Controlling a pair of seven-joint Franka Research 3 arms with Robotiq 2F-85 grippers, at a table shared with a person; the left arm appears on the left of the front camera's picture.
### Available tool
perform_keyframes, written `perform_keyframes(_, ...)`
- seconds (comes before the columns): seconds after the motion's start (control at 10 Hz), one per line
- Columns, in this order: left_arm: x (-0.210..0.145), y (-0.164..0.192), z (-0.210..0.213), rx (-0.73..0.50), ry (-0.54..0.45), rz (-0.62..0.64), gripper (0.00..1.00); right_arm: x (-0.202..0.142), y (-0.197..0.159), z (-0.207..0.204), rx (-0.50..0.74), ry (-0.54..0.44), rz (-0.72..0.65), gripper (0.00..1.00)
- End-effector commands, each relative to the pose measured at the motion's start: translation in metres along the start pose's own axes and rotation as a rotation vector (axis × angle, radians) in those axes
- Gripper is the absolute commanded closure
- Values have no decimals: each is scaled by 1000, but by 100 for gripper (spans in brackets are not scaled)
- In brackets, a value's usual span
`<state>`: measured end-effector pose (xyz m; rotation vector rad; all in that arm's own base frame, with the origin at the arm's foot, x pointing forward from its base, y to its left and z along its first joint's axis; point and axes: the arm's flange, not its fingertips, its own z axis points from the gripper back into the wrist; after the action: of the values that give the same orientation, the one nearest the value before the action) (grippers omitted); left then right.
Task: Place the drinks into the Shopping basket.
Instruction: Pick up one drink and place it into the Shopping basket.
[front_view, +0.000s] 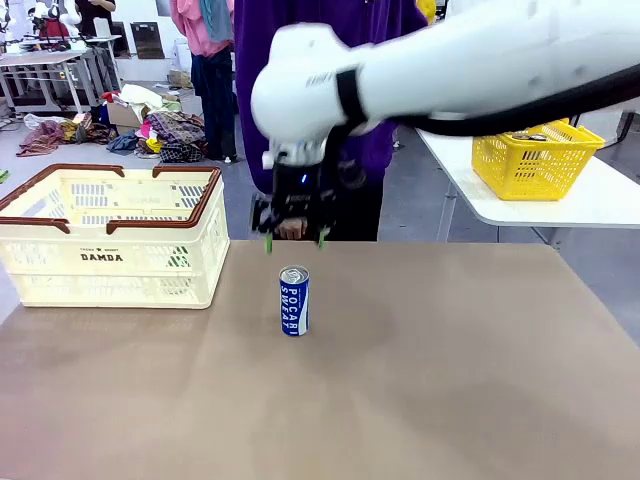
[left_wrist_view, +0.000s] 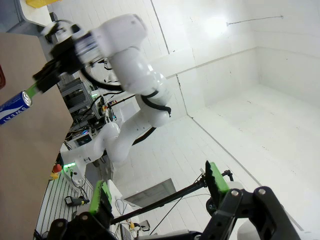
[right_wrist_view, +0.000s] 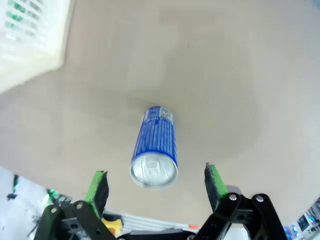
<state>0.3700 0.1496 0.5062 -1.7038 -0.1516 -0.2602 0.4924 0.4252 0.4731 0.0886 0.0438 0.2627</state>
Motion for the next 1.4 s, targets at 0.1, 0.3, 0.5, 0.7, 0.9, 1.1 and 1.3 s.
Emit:
perform_keyframes(0.1,-2,-3,6,-14,-2,-4,0,-94,-102,119,227,-118,-12,0)
perform_keyframes(0.3,-2,-3,6,-14,-2,-4,0,-151,-199,145,400,-176,-165,0)
perform_keyframes(0.5,-2,-3,6,-14,-2,-4,0,-235,-313,146,673,-262,-352,0)
perform_keyframes(0.7,-2,-3,6,-14,-2,-4,0,-322,-405,123,862,-368,-576,0)
perform_keyframes(0.9,-2,-3,6,-14,-2,-4,0,-392,-479,79,1064,-470,-676,0)
perform_keyframes(1.1,-2,-3,6,-14,-2,-4,0,-422,-505,42,1168,-568,-617,0)
perform_keyframes(1.3,-2,-3,6,-14,-2,-4,0,-413,-511,13,1170,-606,-572,0)
